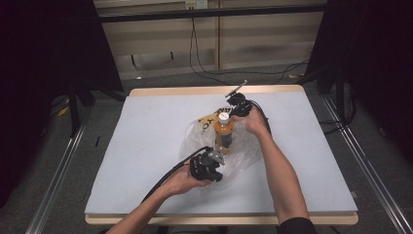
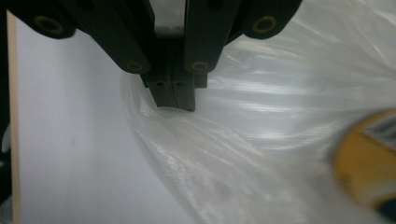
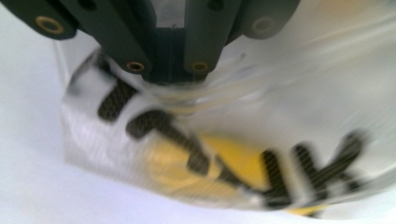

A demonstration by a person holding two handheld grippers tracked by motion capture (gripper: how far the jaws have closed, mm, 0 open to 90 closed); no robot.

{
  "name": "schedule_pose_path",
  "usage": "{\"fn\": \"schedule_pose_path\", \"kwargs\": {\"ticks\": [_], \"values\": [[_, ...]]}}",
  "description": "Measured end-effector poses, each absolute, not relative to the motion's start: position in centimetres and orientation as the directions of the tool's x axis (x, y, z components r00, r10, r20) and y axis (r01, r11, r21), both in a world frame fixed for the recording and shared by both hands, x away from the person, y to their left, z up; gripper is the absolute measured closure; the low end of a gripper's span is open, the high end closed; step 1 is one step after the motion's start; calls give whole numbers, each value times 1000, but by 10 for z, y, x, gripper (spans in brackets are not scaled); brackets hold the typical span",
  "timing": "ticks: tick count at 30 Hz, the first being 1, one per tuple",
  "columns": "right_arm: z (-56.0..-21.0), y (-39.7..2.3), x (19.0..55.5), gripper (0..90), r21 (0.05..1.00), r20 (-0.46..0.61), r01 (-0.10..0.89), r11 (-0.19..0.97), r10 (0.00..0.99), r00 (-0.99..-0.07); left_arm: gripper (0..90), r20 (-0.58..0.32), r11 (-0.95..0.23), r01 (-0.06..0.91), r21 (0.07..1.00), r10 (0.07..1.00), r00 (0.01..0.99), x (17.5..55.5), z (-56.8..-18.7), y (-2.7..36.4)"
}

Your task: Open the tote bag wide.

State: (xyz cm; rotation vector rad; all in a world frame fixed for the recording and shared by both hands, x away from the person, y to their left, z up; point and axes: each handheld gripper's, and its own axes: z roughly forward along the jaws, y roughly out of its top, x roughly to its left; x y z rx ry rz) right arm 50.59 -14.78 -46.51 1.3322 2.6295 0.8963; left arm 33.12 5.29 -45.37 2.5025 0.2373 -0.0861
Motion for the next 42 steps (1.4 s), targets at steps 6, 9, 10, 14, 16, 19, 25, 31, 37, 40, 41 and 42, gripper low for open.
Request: {"fn": "schedule_pose_path", "kwargs": {"ticks": [6,9,10,14,16,19,25,31,37,40,41,42], "values": [[-453,-167,483,900,578,222,674,460,707,-672,900,-148,-717,258,647,213,966,353,-435,65],[-436,-176,475,900,622,220,646,443,693,-687,900,-123,-693,254,674,234,964,360,-422,67],[-429,-179,472,900,640,217,633,435,688,-693,900,-113,-688,254,680,245,963,362,-418,68],[-405,-187,457,900,710,220,584,394,664,-715,900,-108,-667,263,698,265,958,369,-409,74],[-397,-190,446,900,724,204,564,399,657,-726,900,-113,-645,270,715,274,955,371,-406,78],[-390,-198,428,900,751,195,545,374,663,-723,900,-110,-642,280,714,292,950,373,-404,83],[-397,-218,394,900,743,196,558,369,677,-709,900,-130,-624,300,722,302,944,377,-413,84],[-421,-215,365,900,714,240,570,407,622,-745,900,-132,-649,305,697,302,944,383,-421,78],[-430,-178,350,900,703,245,530,473,539,-806,900,-118,-676,304,671,307,944,384,-430,70],[-438,-159,354,900,695,257,532,483,524,-812,900,-121,-673,309,672,311,942,385,-435,67],[-442,-154,356,900,688,257,536,489,527,-810,900,-121,-674,312,669,315,941,385,-436,66],[-446,-149,358,900,684,265,540,490,523,-810,900,-126,-678,309,667,306,944,386,-437,65]]}}
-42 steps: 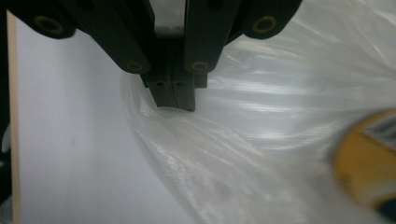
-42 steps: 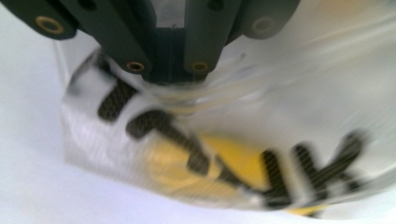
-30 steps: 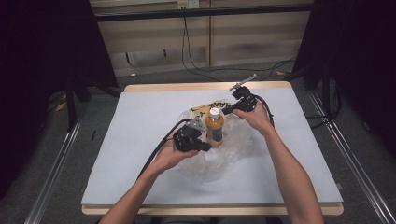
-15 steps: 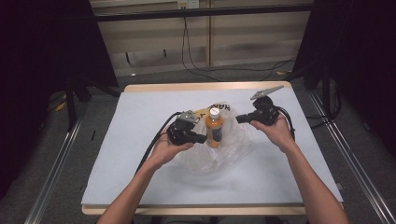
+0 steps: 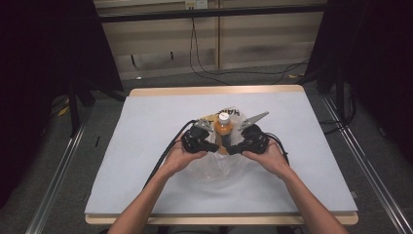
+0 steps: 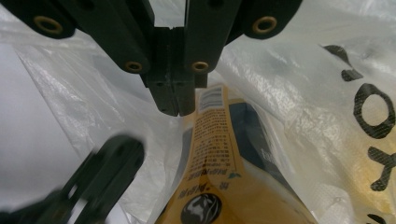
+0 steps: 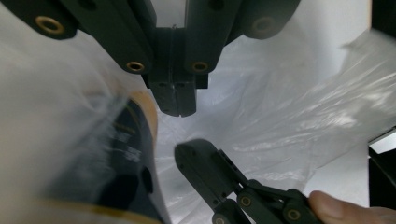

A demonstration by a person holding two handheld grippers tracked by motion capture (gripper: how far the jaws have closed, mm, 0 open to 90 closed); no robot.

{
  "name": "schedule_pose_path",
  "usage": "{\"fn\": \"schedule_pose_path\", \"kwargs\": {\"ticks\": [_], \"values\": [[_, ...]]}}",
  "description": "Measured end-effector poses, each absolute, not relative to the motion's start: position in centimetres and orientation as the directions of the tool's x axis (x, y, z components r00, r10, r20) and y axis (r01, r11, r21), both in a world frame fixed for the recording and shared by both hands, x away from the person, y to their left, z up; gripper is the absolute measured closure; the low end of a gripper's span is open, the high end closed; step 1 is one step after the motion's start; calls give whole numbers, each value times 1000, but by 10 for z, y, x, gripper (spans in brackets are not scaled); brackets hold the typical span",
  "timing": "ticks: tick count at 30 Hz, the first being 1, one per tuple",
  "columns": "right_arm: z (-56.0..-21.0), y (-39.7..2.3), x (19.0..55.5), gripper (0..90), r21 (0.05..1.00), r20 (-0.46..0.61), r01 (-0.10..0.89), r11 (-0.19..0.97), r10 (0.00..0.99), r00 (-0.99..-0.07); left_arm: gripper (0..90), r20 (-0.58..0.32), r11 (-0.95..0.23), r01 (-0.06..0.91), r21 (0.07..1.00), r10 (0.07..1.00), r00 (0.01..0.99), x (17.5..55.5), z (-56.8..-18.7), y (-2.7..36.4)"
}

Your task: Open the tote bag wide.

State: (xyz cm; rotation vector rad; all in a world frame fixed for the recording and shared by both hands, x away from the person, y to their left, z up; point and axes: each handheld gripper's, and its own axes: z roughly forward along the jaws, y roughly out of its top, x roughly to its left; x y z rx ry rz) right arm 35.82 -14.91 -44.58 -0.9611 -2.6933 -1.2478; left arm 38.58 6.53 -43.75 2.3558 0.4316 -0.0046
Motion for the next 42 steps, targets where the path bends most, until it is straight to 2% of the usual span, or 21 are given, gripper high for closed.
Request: {"fn": "schedule_pose_path", "kwargs": {"ticks": [5,9,13,22,42], "values": [[-467,-147,366,900,655,251,573,493,573,-780,900,-123,-704,336,625,336,934,393,-453,67],[-477,-163,368,900,631,233,604,487,624,-746,900,-113,-699,375,609,392,913,400,-467,80],[-479,-186,370,900,631,235,633,449,666,-707,900,-146,-663,410,627,416,897,405,-474,94],[-481,-218,362,900,642,240,642,419,685,-688,900,-136,-661,421,622,438,889,405,-474,115],[-480,-234,350,900,650,214,645,401,718,-663,900,-170,-604,455,655,469,867,402,-478,142]]}}
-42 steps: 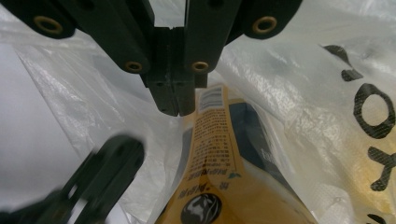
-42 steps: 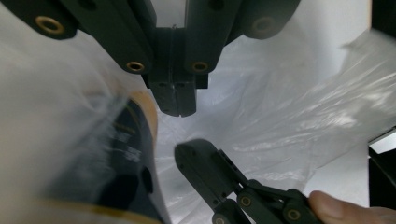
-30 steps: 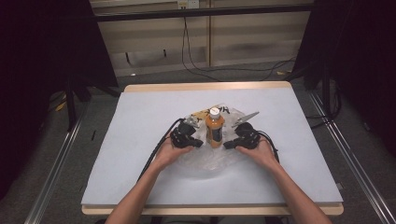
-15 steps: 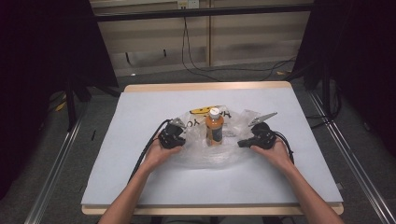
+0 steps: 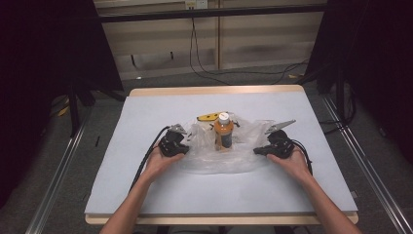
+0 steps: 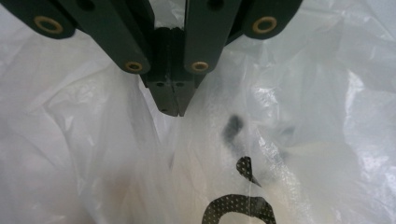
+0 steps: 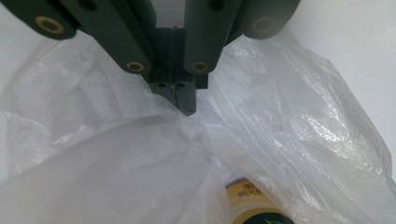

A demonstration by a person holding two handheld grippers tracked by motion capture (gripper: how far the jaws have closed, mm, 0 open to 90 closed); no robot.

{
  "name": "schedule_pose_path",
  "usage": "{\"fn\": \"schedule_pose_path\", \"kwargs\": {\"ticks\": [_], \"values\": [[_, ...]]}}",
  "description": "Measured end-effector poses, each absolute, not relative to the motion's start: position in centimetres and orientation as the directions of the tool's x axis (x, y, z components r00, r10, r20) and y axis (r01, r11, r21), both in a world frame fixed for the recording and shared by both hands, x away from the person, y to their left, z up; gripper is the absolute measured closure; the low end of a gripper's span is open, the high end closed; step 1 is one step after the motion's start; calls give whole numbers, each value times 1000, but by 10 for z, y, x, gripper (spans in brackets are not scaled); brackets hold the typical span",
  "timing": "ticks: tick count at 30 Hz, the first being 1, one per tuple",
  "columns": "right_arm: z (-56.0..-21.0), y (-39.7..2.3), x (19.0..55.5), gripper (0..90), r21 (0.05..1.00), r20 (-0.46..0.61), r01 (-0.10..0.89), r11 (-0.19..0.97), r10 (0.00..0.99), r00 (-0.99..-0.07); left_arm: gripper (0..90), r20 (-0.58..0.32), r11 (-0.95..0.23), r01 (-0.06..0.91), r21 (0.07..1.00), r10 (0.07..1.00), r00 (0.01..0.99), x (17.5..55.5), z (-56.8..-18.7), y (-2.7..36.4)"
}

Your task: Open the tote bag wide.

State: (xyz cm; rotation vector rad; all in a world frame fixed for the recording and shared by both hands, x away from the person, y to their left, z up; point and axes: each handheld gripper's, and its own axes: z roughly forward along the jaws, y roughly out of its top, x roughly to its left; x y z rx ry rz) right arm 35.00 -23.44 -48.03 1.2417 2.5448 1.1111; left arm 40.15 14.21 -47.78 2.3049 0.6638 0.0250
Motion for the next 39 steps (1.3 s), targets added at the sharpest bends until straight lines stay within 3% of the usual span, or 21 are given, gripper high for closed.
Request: {"fn": "schedule_pose_path", "kwargs": {"ticks": [8,22,30,34,35,39], "values": [[-474,-228,350,900,722,231,604,336,706,-669,900,-205,-498,449,742,469,859,398,-467,147],[-445,-238,316,900,835,228,503,223,693,-684,900,-175,-349,376,858,489,854,373,-436,177],[-439,-254,296,900,852,216,485,198,710,-670,900,-149,-349,348,870,487,861,353,-426,190],[-438,-261,283,899,865,220,472,173,714,-665,847,-133,-352,335,874,490,862,339,-424,195],[-437,-262,279,857,870,217,465,166,717,-662,827,-129,-350,333,876,495,859,335,-425,197],[-435,-267,262,554,888,203,442,129,752,-627,666,-115,-322,322,891,525,843,320,-428,205]]}}
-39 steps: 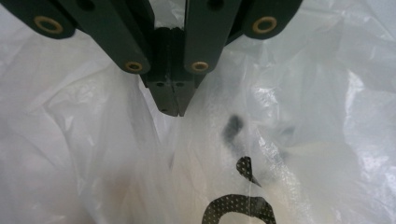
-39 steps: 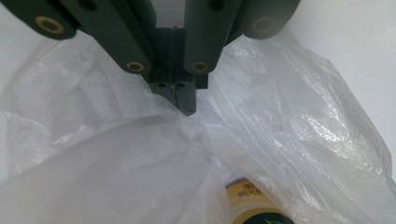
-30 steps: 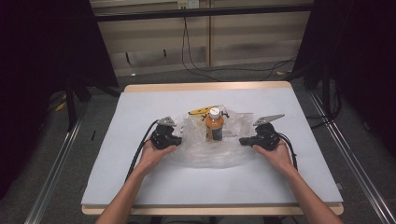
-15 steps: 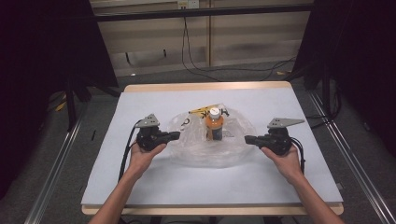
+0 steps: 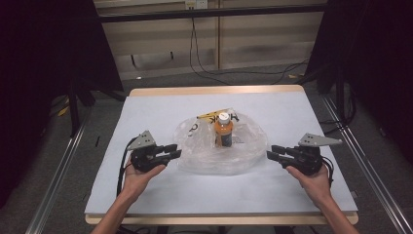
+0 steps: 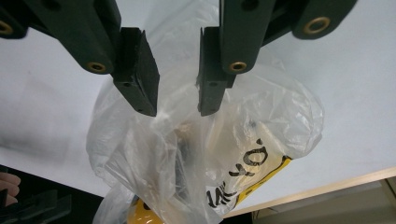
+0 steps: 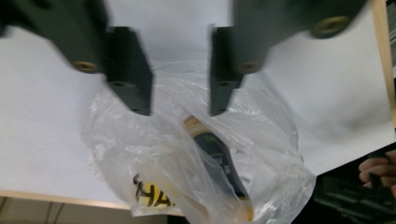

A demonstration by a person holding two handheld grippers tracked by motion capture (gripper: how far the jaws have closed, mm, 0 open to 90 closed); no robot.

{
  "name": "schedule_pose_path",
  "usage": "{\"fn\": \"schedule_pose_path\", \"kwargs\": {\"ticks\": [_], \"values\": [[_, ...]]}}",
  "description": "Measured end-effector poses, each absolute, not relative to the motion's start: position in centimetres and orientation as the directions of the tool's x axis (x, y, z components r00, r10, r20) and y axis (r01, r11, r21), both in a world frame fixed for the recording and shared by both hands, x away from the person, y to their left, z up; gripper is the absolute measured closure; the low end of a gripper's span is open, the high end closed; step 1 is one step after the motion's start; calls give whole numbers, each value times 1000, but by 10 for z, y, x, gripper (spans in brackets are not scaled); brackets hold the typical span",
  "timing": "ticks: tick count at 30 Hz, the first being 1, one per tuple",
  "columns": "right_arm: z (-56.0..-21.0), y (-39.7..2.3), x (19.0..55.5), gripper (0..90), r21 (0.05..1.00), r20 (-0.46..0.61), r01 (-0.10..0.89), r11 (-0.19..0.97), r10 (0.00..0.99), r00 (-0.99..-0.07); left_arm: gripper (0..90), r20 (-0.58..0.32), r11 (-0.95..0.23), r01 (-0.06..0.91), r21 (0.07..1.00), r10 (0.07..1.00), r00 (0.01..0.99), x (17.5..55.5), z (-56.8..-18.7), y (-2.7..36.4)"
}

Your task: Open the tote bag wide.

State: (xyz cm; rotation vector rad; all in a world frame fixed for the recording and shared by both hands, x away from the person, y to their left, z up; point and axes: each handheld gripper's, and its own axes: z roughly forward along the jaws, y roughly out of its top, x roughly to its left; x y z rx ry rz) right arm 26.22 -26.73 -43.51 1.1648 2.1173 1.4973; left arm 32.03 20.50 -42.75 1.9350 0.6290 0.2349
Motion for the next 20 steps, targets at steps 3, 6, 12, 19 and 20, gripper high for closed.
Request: {"fn": "schedule_pose_path", "kwargs": {"ticks": [3,6,12,19,20], "values": [[-432,-270,251,365,896,204,432,108,762,-614,457,-117,-305,327,894,547,829,309,-427,210],[-430,-271,240,218,898,202,429,101,771,-604,333,-92,-293,306,906,570,817,297,-427,219],[-435,-277,220,77,889,194,444,107,792,-579,151,-113,-253,319,913,596,795,280,-434,232],[-440,-292,213,58,899,208,435,45,831,-516,79,-110,-256,332,908,620,777,273,-448,239],[-440,-293,213,56,898,210,438,43,834,-511,73,-105,-262,337,904,628,771,273,-448,239]]}}
